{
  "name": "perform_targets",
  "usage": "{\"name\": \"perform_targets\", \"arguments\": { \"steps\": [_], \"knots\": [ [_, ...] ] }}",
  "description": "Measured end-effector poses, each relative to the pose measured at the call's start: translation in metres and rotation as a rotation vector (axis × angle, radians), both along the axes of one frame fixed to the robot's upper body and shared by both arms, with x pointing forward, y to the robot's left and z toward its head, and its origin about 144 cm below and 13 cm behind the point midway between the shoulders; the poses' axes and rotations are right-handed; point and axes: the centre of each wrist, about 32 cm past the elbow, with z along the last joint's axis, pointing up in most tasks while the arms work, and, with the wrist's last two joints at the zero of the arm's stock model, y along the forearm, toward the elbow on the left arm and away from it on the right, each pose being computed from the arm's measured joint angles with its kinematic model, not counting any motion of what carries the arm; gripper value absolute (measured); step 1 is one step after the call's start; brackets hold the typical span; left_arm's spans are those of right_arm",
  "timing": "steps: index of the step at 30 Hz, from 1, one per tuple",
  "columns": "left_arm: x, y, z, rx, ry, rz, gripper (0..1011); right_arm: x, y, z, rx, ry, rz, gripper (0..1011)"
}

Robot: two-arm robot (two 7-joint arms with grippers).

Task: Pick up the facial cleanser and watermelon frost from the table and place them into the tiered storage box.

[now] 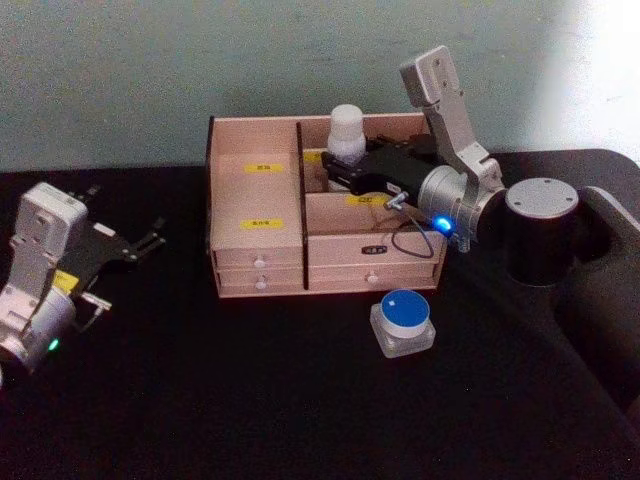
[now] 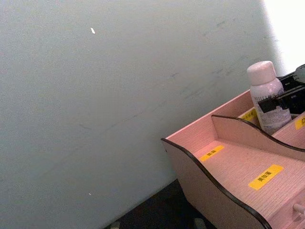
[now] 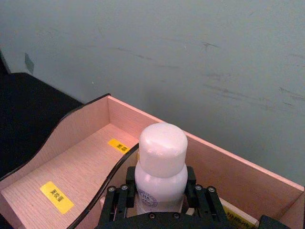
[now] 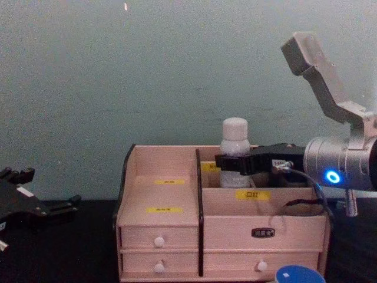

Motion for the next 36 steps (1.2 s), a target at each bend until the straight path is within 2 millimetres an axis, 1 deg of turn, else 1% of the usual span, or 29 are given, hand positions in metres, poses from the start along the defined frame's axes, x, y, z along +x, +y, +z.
{"name": "perform_targets", "arguments": {
  "steps": [5,6,8,9,10,12,13,16,19,28,36],
  "knots": [
    [0.000,0.000,0.000,0.000,0.000,0.000,1001,0.000,0.000,0.000,0.001,0.000,-0.001,604],
    [0.000,0.000,0.000,0.000,0.000,0.000,1001,0.000,0.000,0.000,0.001,0.000,-0.001,647],
    [0.000,0.000,0.000,0.000,0.000,0.000,1001,0.000,0.000,0.000,0.002,0.000,-0.002,684],
    [0.000,0.000,0.000,0.000,0.000,0.000,1001,0.000,0.000,0.000,0.002,0.000,-0.002,738],
    [0.000,0.000,0.000,0.000,0.000,0.000,1001,0.000,0.000,0.000,0.002,0.000,-0.002,738],
    [0.000,0.000,0.000,0.000,0.000,0.000,1001,0.000,0.000,0.000,0.003,0.000,-0.001,821],
    [0.000,0.000,0.000,0.000,0.000,0.000,1001,0.000,0.000,0.000,0.003,0.000,-0.001,821],
    [0.000,0.000,0.000,0.000,0.000,0.000,1001,0.000,0.000,0.000,0.003,0.001,-0.001,940],
    [0.000,0.000,0.000,0.000,0.000,0.000,1001,0.000,0.000,0.000,0.004,0.001,-0.001,1000],
    [0.000,0.000,0.000,0.000,0.000,0.000,1001,0.000,0.000,0.000,0.005,0.001,-0.001,1000],
    [0.000,0.000,0.000,0.000,0.000,0.000,1001,-0.009,-0.004,0.012,0.048,-0.043,0.003,1000]
  ]
}}
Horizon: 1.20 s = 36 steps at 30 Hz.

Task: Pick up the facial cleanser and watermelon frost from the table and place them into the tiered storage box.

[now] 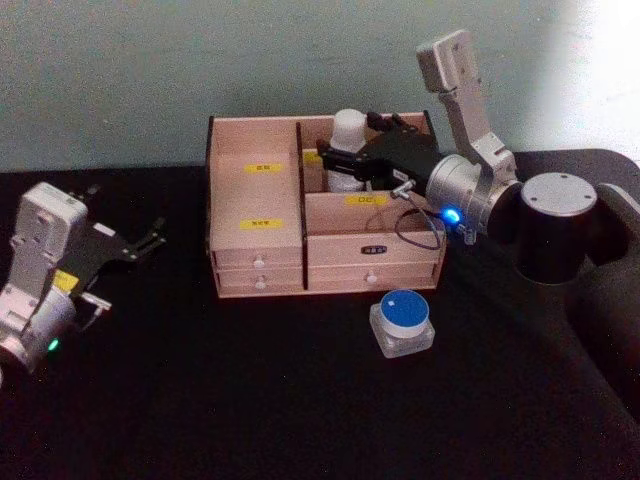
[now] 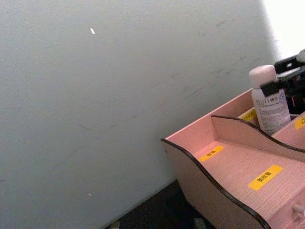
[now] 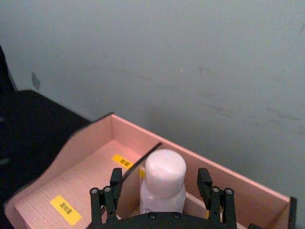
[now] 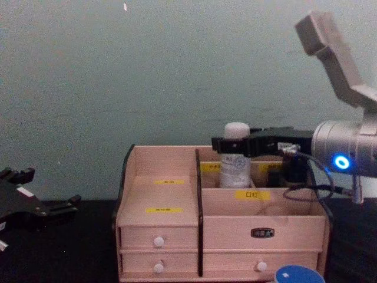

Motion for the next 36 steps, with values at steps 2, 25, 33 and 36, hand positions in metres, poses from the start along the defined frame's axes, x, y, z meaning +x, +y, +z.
{"name": "perform_targets", "arguments": {
  "steps": [2,25,33,36],
  "knots": [
    [0.000,0.000,0.000,0.000,0.000,0.000,1001,-0.003,-0.001,0.003,0.007,-0.009,0.001,1000],
    [0.000,0.000,0.000,0.000,0.000,0.000,1001,-0.075,-0.054,-0.009,-0.059,0.019,0.087,1000],
    [0.000,0.000,0.000,0.000,0.000,0.000,1001,-0.092,-0.068,-0.018,-0.100,0.070,0.123,1000],
    [0.000,0.000,0.000,0.000,0.000,0.000,1001,-0.096,-0.072,-0.020,-0.116,0.092,0.131,1000]
  ]
}}
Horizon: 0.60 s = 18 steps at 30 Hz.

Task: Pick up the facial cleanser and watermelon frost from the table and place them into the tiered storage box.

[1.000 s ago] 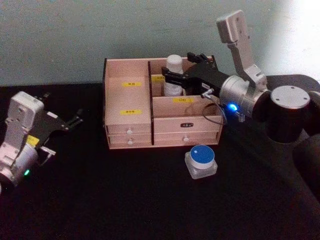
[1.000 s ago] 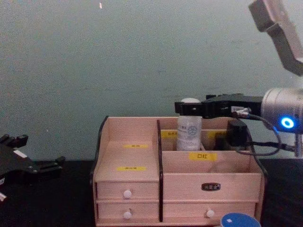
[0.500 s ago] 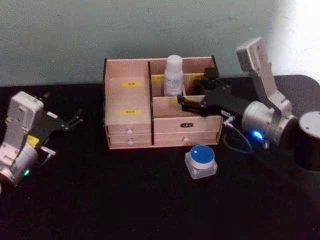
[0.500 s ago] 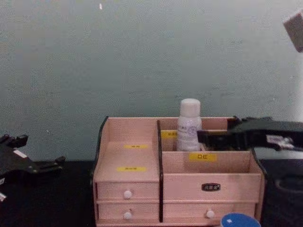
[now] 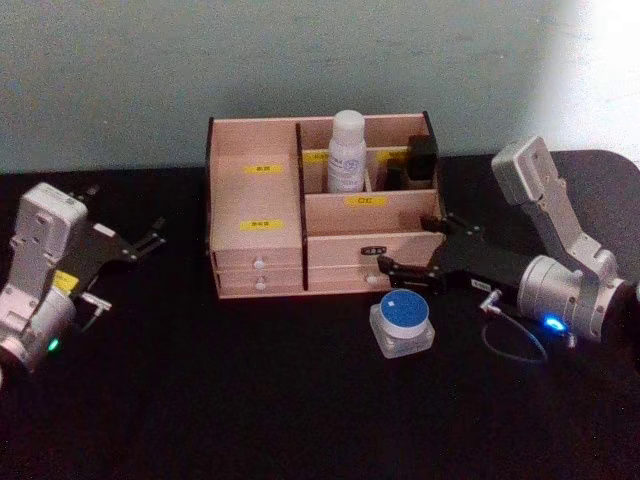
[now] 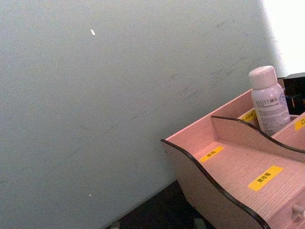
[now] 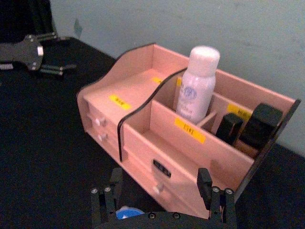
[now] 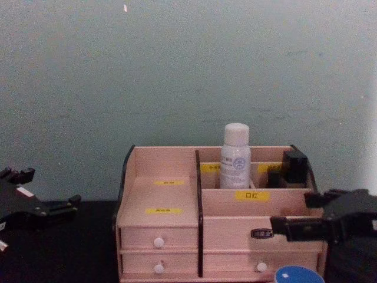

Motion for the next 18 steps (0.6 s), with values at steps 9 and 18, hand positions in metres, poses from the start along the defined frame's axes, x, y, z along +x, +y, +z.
{"name": "perform_targets", "arguments": {
  "steps": [9,18],
  "knots": [
    [0.000,0.000,0.000,0.000,0.000,0.000,1001,-0.008,-0.009,-0.001,-0.039,0.028,0.044,1000],
    [0.000,0.000,0.000,0.000,0.000,0.000,1001,-0.010,-0.013,-0.004,-0.054,0.057,0.055,1000]
  ]
}}
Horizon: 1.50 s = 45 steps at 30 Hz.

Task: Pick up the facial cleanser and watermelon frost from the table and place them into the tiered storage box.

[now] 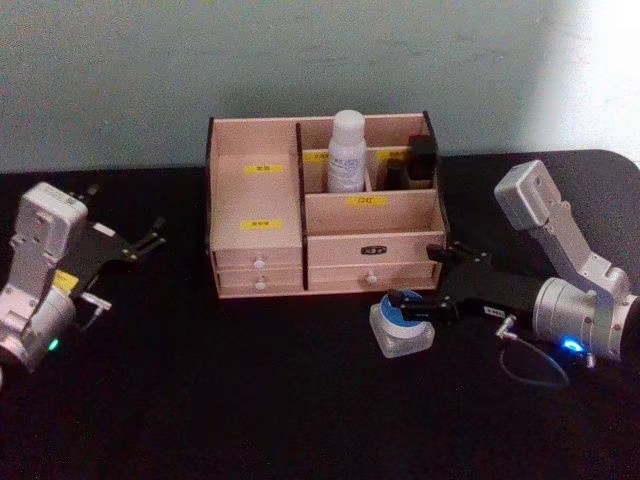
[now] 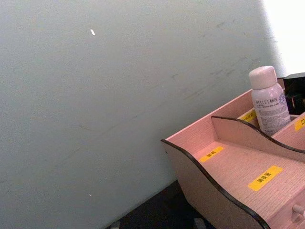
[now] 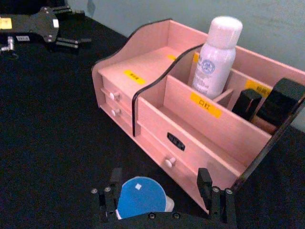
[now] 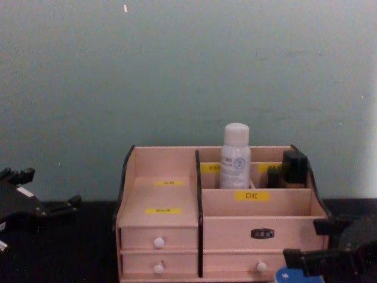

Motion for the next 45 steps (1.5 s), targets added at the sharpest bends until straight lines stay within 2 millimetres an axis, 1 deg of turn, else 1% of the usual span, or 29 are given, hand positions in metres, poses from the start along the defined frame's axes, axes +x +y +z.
{"name": "perform_targets", "arguments": {
  "steps": [20,45],
  "knots": [
    [0.000,0.000,0.000,0.000,0.000,0.000,1001,-0.008,-0.001,-0.010,-0.003,0.055,0.014,1000],
    [0.000,0.000,0.000,0.000,0.000,0.000,1001,-0.007,0.003,-0.021,-0.015,0.090,0.004,1000]
  ]
}}
